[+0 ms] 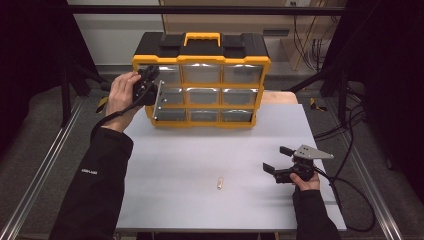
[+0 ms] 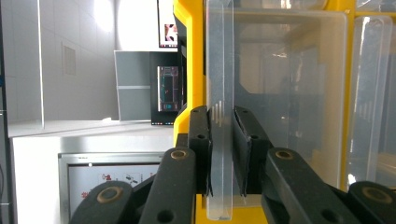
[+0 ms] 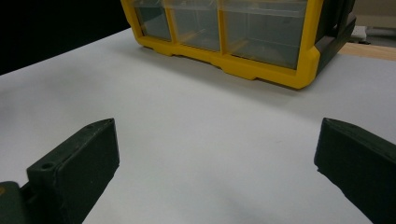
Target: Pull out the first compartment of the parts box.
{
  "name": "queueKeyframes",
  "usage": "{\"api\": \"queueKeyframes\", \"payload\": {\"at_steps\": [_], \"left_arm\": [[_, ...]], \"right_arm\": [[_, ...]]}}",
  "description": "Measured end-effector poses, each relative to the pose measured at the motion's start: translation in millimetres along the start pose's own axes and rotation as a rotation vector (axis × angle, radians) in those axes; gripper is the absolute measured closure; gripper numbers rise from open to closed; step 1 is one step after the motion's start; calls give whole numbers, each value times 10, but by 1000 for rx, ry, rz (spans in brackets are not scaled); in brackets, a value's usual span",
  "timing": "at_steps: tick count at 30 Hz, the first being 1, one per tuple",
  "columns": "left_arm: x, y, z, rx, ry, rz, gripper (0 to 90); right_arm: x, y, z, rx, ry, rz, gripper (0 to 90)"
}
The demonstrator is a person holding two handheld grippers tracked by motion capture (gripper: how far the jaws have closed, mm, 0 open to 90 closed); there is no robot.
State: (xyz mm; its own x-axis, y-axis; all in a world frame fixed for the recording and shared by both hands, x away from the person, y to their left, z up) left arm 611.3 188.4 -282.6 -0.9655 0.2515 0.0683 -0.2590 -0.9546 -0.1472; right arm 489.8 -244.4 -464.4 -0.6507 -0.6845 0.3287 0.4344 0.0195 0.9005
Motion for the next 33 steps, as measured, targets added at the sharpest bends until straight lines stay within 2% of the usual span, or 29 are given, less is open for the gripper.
{"api": "queueKeyframes", "payload": {"at_steps": [33], "left_arm": [[187, 36, -27, -3, 11, -12, 785]], "right_arm": [[0, 0, 2, -1, 1, 0, 6]]}}
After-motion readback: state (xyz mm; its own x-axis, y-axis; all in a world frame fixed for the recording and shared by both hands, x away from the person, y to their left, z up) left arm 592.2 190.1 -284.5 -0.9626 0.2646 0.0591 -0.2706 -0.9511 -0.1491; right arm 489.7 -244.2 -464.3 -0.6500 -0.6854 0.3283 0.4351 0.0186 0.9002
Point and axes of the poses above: each handheld gripper's, and its own axes: x roughly backward along the jaws, y roughly out of its top, z roughly to its left, the point moved 3 cm from there along -x, roughly forward along the jaws, and after that the axes turned 8 degrees about -x, right-handed, at the moved point
